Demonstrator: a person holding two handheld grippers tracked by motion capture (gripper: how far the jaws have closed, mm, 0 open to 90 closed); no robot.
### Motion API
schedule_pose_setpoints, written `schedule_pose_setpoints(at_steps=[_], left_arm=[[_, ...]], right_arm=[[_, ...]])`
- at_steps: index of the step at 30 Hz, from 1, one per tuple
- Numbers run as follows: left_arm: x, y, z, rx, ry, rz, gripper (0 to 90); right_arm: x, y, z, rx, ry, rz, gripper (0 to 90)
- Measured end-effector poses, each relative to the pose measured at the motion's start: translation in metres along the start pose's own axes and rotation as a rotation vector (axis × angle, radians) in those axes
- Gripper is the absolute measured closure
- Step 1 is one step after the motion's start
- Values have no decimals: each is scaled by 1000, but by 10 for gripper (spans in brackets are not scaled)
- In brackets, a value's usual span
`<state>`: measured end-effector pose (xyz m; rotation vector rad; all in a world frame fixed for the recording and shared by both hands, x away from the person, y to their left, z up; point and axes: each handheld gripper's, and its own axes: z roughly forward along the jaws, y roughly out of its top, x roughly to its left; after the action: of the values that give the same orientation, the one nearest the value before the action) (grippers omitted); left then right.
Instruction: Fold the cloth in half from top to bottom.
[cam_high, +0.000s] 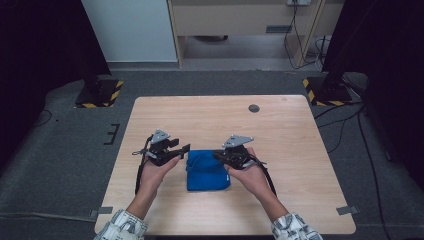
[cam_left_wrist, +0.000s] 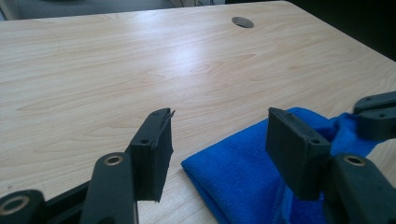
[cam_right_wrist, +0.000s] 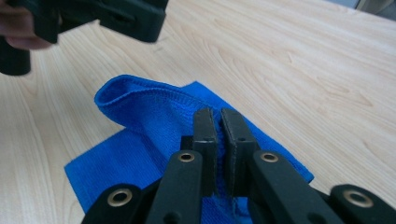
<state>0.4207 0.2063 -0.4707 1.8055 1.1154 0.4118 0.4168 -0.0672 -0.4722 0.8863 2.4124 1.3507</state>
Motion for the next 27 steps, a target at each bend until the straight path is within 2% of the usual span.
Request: schedule_pose_setpoints(at_steps=[5, 9, 27], left_arm=[[2, -2, 2, 14, 5, 5, 410], [5, -6, 6, 31, 17, 6, 414], [-2, -19, 15, 89, 31, 47, 401]], right_arm=[[2, 3, -8, -23, 10, -1, 855], [6, 0, -10, -19, 20, -8, 854], [13, -41, -18, 56, 54, -14, 807]])
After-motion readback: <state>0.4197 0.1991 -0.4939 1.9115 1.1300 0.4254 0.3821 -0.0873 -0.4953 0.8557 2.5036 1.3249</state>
